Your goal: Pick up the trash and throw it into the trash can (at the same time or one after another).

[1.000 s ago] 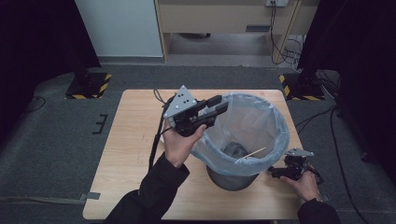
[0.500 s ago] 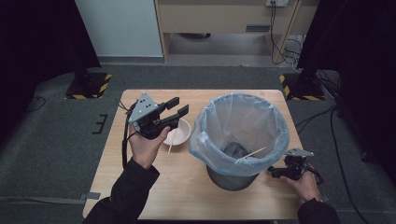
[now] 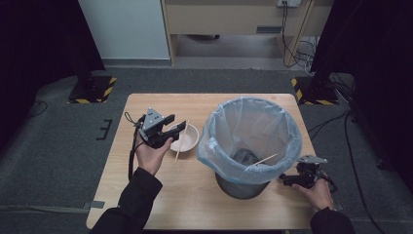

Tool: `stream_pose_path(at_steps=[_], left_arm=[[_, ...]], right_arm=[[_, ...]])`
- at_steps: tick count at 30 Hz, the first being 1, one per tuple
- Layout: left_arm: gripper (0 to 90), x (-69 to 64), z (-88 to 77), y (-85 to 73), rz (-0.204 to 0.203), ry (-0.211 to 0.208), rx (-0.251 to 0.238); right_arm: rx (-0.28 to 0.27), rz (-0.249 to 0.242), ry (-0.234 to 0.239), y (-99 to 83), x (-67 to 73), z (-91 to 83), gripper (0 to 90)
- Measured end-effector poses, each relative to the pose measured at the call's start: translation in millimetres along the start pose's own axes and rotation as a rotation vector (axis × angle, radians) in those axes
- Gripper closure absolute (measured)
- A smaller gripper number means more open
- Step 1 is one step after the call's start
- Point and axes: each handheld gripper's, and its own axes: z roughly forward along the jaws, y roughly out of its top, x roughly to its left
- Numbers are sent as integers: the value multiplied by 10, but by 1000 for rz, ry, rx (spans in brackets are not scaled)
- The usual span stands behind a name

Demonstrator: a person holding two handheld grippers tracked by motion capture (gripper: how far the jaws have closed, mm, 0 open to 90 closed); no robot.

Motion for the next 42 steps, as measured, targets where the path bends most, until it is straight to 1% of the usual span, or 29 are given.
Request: stream_pose_path(at_steps=[3,8,9,13,19,20,22,24,30,35,38,42], left_arm=[[484,35,103,-106,1,21,42],[484,104,282,-292,-19,39,103],[485,112,311,-324,-17,44,114],[485,139,400,-427,2,61,161],[489,197,512,-568,-13,74,216],[489,199,529,-585,-21,76,216],[497,209,574,-625,-26,73,238],[511,209,609,-655,-34,68,248],[552,193,693,-734,-36,61,287],[603,204,729,-782,-45,62,314],[657,210,740,-794,-45,61,328],[705,216,750,-809,-54,66,340]], right_arm=[[0,0,0,0,0,0,7],[-1,1,-1,0,1,1,7],[0,0,0,0,0,0,7],[0,0,0,0,0,0,7],[0,0,0,0,0,0,7],[0,0,0,0,0,0,7],[0,0,0,0,0,0,7],[0,0,0,0,0,0,7],[0,0,0,0,0,0,7],[0,0,0,0,0,0,7],[0,0,0,0,0,0,7],[0,0,0,0,0,0,7]])
